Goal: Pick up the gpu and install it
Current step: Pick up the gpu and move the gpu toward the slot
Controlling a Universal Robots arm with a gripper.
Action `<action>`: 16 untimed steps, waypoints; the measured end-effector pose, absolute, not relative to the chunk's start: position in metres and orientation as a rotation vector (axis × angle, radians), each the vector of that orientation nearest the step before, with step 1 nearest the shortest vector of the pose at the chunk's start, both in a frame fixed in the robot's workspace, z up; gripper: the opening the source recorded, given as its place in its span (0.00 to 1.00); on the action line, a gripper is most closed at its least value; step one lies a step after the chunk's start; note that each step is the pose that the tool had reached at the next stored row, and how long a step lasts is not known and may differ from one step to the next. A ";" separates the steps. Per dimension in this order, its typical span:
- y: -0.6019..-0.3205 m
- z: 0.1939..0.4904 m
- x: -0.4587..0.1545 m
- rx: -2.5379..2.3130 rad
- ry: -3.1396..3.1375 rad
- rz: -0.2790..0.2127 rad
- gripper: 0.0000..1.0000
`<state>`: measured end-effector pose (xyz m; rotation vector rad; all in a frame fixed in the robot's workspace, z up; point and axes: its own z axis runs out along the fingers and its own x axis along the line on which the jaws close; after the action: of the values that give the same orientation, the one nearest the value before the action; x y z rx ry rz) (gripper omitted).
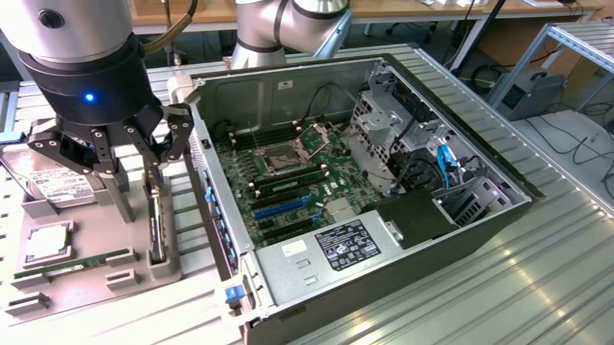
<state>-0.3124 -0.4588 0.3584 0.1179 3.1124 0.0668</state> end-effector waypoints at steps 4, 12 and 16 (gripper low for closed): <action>-0.459 0.357 -0.312 0.118 3.112 0.067 0.42; -0.459 0.355 -0.312 0.118 3.112 0.067 0.42; -0.459 0.354 -0.312 0.118 3.112 0.067 0.42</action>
<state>-0.3124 -0.4588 0.3538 0.1180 3.1125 0.0667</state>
